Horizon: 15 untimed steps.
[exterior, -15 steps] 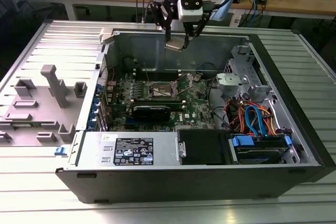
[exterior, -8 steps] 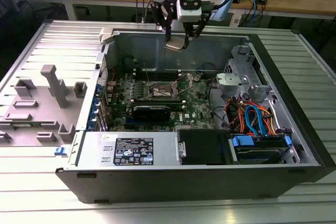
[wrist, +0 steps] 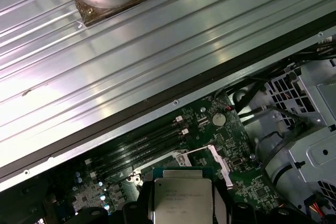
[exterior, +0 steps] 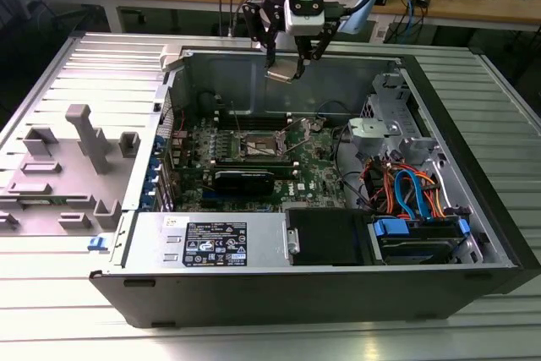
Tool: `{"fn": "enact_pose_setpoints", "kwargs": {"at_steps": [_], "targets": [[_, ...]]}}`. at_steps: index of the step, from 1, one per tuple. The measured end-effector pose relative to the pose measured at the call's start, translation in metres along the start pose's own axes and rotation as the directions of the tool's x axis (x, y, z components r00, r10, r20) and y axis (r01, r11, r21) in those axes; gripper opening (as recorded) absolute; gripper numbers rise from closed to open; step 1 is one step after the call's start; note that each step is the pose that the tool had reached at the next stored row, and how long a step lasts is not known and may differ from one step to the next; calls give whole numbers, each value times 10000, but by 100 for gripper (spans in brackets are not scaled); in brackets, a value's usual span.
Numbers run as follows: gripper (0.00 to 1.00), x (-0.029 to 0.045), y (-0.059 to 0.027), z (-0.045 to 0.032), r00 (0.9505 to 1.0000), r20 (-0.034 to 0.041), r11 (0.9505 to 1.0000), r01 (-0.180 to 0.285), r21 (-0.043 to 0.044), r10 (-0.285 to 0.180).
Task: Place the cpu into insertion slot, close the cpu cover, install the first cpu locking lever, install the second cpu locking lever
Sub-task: 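Place the cpu into insertion slot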
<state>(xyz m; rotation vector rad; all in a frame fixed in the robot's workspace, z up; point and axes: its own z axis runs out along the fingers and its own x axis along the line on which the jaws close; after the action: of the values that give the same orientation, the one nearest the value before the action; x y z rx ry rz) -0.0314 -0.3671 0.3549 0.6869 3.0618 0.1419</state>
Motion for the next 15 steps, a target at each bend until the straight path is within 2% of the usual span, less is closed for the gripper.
{"fn": "enact_pose_setpoints", "kwargs": {"at_steps": [6,11,15], "targets": [[54,-2,-5,0,10000,5,10000,-39,3,39],[54,-3,-6,16,9956,84,9956,-932,-16,933],[54,-3,-8,40,9869,147,9870,-1607,-30,1608]]}}
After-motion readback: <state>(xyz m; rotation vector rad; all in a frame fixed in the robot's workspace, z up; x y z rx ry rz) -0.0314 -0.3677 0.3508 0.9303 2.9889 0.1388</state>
